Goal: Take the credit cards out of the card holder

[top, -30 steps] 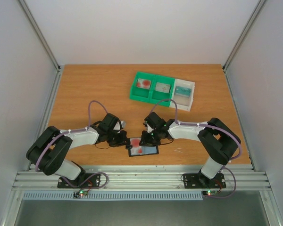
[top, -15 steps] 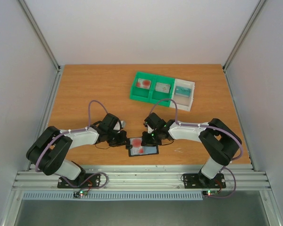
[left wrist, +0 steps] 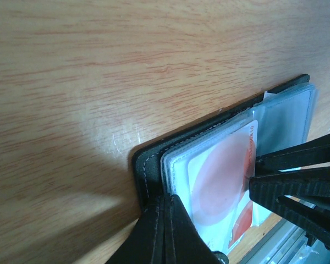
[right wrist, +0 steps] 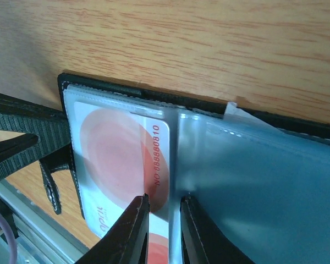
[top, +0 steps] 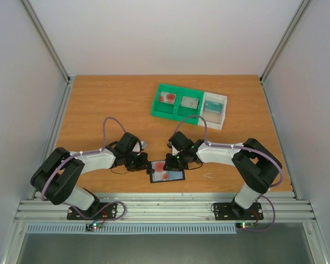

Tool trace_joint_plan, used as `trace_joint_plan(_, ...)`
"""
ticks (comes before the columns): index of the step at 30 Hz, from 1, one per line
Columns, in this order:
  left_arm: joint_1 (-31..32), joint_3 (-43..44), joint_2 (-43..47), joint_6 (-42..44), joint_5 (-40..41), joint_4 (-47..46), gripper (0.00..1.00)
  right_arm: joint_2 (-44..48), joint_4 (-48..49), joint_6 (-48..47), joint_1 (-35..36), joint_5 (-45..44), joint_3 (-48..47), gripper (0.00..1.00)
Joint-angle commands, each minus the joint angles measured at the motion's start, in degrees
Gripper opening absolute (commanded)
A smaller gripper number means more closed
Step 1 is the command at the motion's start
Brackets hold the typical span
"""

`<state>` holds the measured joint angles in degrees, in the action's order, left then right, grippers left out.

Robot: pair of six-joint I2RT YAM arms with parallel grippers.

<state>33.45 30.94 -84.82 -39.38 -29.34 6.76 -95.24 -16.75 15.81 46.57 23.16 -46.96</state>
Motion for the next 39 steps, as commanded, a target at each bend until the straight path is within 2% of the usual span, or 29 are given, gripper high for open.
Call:
trace_joint_plan(1,-0.1,-0.2,-1.0,1.0,0.8,-0.9,0.0,-2.2,0.7,-0.5,0.3,0.7,0.1,0.18)
trace_joint_plan(8,-0.1,-0.2,-1.0,0.9,0.7,-1.0,0.0,-3.5,1.5,-0.7,0.3,1.1,0.6,0.16)
trace_joint_plan(14,-0.1,0.3,-0.5,1.3,1.1,0.1,0.01,-2.6,0.1,-0.7,0.3,-1.5,0.9,0.01)
trace_joint_plan(39,-0.1,-0.3,-0.2,1.1,0.9,-0.1,0.0,9.0,-0.7,0.9,-0.7,-4.3,6.1,0.01)
